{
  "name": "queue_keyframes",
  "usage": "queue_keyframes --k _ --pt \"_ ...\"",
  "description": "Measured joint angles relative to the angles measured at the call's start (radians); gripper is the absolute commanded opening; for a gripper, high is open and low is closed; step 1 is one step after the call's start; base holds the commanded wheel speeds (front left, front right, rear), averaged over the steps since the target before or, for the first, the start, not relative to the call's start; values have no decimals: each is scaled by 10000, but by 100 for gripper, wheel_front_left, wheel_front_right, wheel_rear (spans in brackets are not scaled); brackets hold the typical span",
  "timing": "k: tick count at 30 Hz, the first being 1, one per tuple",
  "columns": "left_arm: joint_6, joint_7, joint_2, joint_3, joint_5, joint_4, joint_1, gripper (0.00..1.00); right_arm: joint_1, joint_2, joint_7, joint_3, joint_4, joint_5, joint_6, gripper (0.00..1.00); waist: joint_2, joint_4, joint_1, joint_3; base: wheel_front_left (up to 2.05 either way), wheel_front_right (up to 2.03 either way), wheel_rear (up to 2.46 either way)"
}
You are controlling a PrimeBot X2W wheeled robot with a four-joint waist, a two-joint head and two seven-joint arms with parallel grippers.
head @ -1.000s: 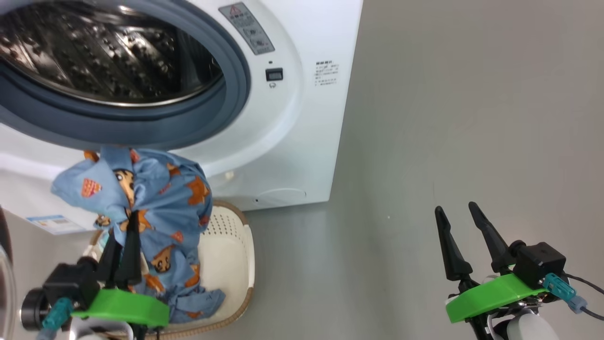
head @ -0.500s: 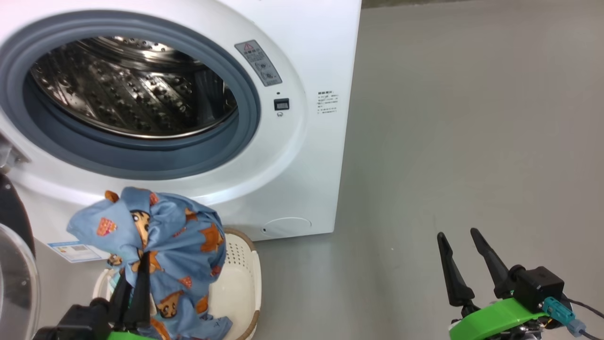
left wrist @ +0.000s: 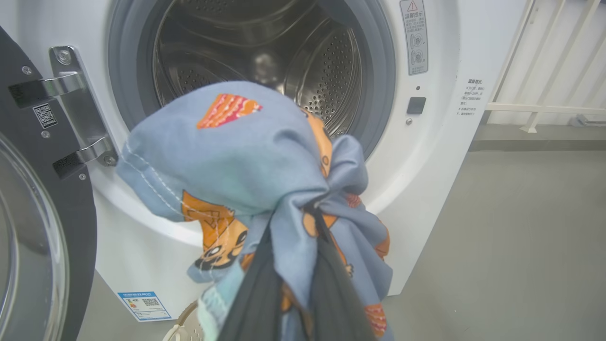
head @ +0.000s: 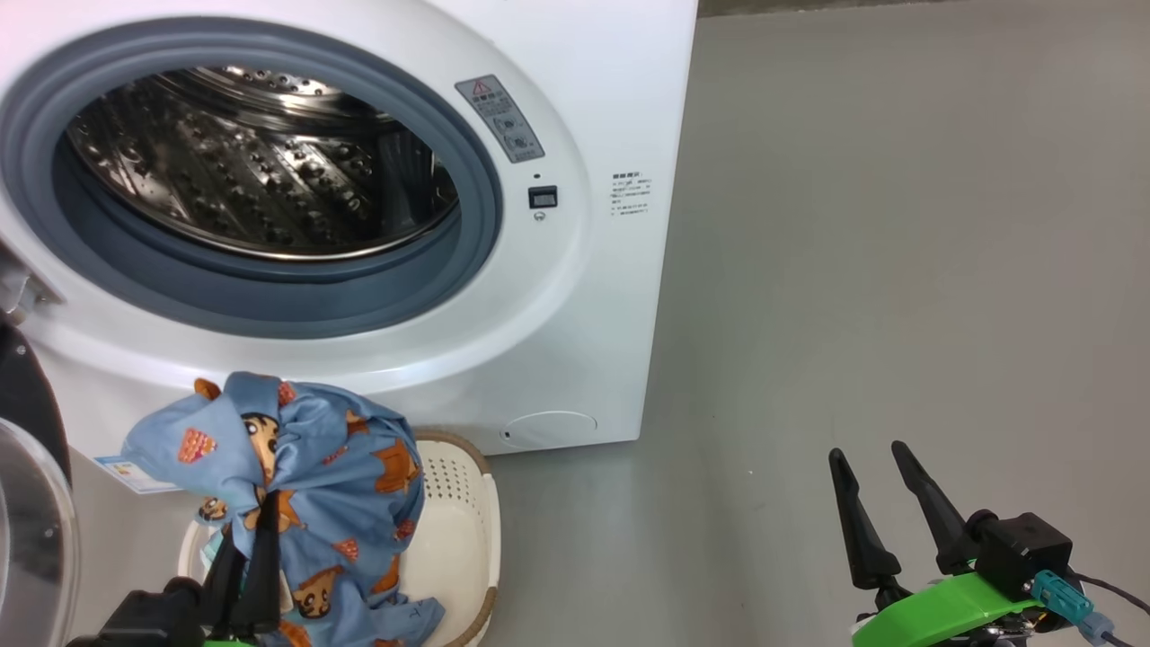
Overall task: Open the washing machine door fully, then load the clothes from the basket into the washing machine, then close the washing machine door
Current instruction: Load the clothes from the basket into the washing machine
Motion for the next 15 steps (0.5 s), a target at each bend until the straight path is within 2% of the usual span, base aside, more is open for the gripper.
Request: queue_keyframes --k 7,15 --pt "-2 2 -19 151 -19 115 -151 0 -9 0 0 12 2 12 0 100 0 -124 -1 200 0 0 0" --pt "-119 0 81 410 -98 493 -1175 0 -62 4 0 -10 -25 13 0 100 0 -309 -1 502 0 0 0"
